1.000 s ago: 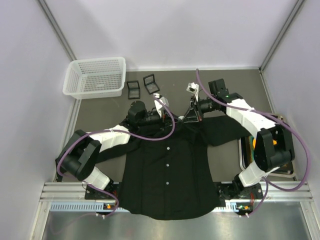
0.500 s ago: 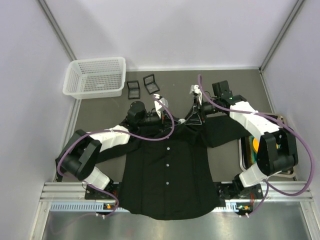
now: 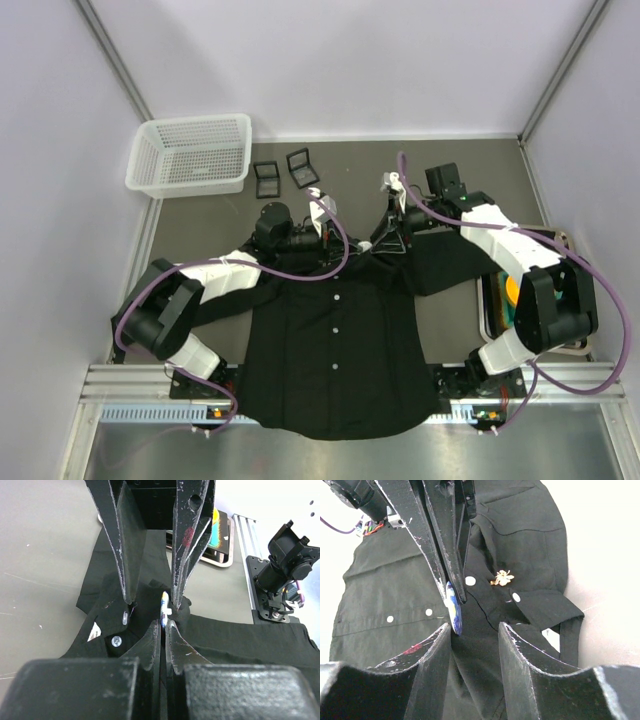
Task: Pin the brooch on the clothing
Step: Pin the brooch to the clothes.
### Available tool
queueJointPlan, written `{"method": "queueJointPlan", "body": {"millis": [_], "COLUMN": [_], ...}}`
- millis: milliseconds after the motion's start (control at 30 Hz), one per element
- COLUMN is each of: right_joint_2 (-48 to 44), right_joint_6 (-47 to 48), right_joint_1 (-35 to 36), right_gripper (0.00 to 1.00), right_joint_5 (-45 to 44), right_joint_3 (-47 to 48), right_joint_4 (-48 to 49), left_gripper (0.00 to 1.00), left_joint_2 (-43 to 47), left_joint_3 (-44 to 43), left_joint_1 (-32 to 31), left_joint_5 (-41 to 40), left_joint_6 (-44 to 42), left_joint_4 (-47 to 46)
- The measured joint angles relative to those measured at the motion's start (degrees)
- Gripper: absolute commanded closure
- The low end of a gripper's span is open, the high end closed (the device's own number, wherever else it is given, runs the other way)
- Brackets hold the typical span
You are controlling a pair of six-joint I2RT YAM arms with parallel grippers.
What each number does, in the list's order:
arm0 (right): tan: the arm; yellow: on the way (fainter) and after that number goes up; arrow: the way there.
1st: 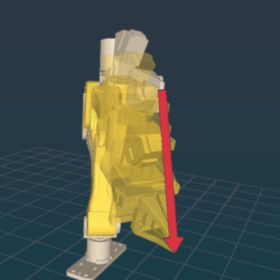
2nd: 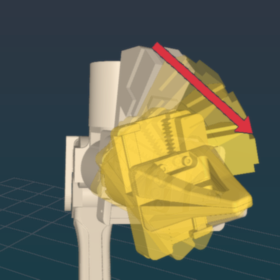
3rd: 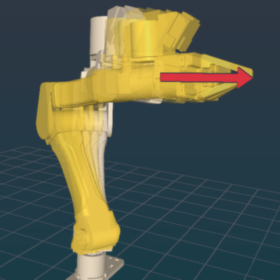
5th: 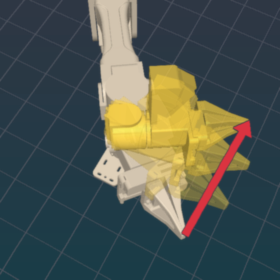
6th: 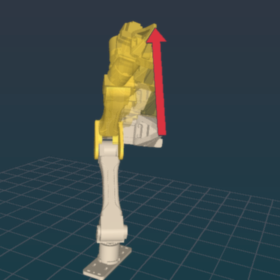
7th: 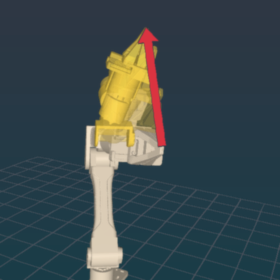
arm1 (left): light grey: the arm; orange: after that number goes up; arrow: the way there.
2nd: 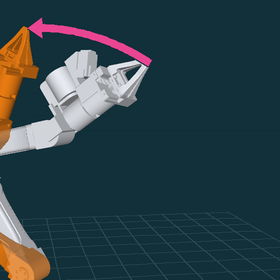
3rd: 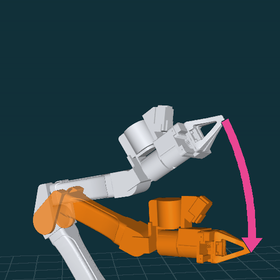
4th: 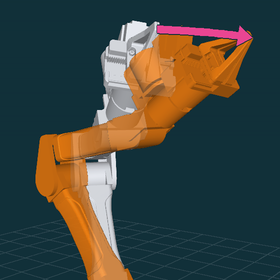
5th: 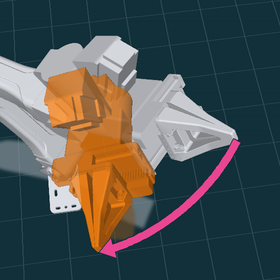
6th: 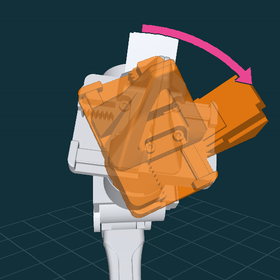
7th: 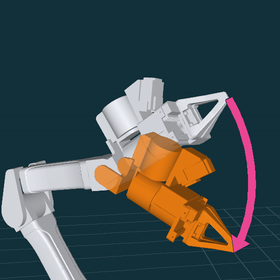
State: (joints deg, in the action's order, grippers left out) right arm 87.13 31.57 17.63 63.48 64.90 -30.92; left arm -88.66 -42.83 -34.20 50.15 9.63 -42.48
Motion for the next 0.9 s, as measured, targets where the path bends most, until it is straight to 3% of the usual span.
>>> {"method": "queueJointPlan", "body": {"millis": [900], "right_joint_2": [0.0], "right_joint_6": [3.5], "right_joint_1": [1.6], "right_gripper": [0.58], "right_joint_5": [3.7], "right_joint_3": [-0.4], "right_joint_4": [-1.8], "left_gripper": [1.0], "left_joint_2": [-1.4], "left_joint_3": [0.0], "left_joint_1": [0.4], "left_joint_5": [3.0], "left_joint_6": [5.4], "left_joint_4": [-1.3]}}
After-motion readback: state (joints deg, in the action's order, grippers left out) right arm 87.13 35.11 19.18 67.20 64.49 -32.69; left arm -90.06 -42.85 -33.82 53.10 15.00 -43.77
